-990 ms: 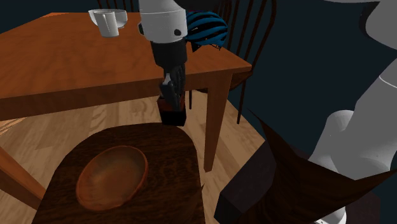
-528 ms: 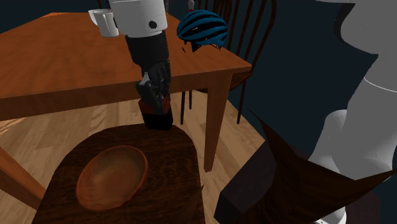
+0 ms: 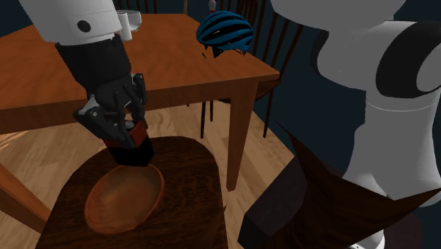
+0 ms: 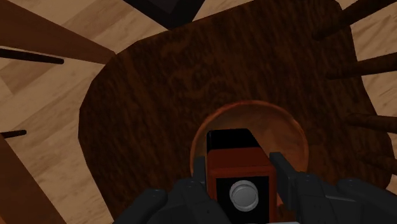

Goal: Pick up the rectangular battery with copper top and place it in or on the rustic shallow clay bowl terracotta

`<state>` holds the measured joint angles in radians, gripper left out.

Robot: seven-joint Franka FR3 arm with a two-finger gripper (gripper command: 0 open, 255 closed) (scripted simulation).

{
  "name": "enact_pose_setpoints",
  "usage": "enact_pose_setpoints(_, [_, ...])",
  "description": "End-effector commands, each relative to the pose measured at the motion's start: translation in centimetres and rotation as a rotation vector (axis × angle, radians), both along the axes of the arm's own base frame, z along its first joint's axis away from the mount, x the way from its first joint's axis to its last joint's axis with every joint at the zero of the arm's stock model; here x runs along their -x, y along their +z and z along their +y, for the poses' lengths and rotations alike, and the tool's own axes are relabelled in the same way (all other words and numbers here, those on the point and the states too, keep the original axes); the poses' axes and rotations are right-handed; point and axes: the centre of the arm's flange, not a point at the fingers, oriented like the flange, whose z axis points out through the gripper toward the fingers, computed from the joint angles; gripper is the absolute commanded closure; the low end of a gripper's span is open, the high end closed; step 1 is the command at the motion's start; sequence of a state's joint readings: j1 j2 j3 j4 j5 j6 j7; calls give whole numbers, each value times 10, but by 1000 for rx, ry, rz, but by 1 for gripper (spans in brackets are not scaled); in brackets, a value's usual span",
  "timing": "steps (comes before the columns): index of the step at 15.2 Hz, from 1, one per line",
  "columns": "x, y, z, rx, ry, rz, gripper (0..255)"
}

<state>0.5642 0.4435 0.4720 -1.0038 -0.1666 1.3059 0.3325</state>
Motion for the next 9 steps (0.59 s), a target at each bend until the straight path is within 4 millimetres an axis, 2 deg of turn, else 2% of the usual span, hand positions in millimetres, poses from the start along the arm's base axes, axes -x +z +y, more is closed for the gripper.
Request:
enact_pose_setpoints(1, [3, 2, 26, 0, -3, 0, 255])
enact_pose_setpoints(2, [3, 3, 33, 0, -3, 0, 255])
enact_pose_setpoints(9, [3, -34, 33, 0, -3, 0, 255])
